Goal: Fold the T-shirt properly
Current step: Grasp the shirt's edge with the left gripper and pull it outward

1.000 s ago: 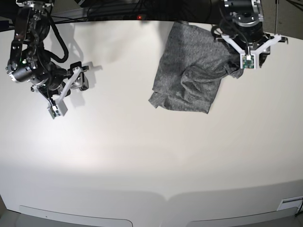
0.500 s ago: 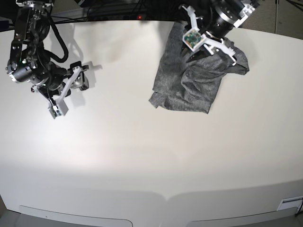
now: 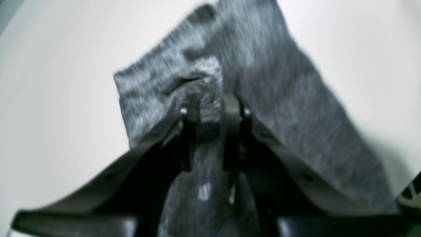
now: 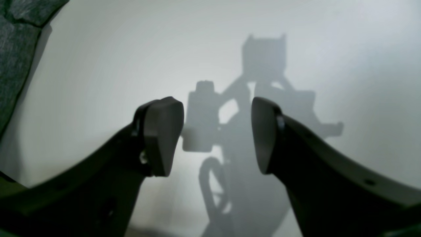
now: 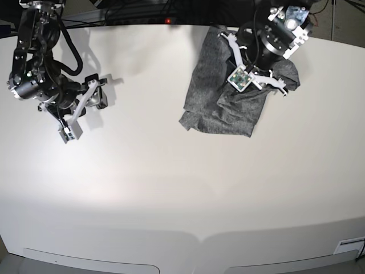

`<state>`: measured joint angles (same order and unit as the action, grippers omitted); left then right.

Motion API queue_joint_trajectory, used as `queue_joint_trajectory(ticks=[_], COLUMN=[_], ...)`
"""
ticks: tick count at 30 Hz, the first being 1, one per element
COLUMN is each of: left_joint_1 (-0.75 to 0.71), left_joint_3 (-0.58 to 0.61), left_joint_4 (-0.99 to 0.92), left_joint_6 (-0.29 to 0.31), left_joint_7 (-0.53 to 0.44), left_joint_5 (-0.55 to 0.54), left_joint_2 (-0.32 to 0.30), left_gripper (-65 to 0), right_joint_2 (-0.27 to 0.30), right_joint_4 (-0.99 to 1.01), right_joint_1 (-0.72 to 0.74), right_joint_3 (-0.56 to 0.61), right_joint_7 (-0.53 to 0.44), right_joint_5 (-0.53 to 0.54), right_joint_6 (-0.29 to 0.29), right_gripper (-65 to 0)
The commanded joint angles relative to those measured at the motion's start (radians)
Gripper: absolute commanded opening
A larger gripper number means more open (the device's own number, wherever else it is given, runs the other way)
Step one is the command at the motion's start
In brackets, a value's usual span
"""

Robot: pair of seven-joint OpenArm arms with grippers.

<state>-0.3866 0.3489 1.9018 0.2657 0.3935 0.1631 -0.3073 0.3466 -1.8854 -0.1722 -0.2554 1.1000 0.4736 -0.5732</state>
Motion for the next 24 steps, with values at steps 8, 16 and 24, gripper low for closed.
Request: queue_joint_trajectory(ticks=[8, 16, 24], left_joint_1=[0.013, 0.038, 0.135], left_joint_3=[0.002, 0.002, 0.002], left_joint_4=[0.017, -0.03, -0.037], left_joint_6=[-0.003, -0.003, -0.108], left_joint_7=[-0.013, 0.003, 0.002], left_joint_5=[-0.007, -0.008, -0.008], left_joint_2=[0.013, 0.014, 0.013], left_gripper=[-52.3, -65.0, -65.0], right_joint_2=[0.013, 0.013, 0.013], right_joint_4=[-0.015, -0.015, -0.015], right_joint_1=[0.008, 0.008, 0.008], right_joint_3=[-0.006, -0.006, -0.006], right_joint_7=[-0.011, 0.0, -0.001], right_joint_5=[0.005, 0.005, 0.002], right_joint_6=[-0.006, -0.006, -0.007], right_gripper=[-28.5, -28.5, -28.5])
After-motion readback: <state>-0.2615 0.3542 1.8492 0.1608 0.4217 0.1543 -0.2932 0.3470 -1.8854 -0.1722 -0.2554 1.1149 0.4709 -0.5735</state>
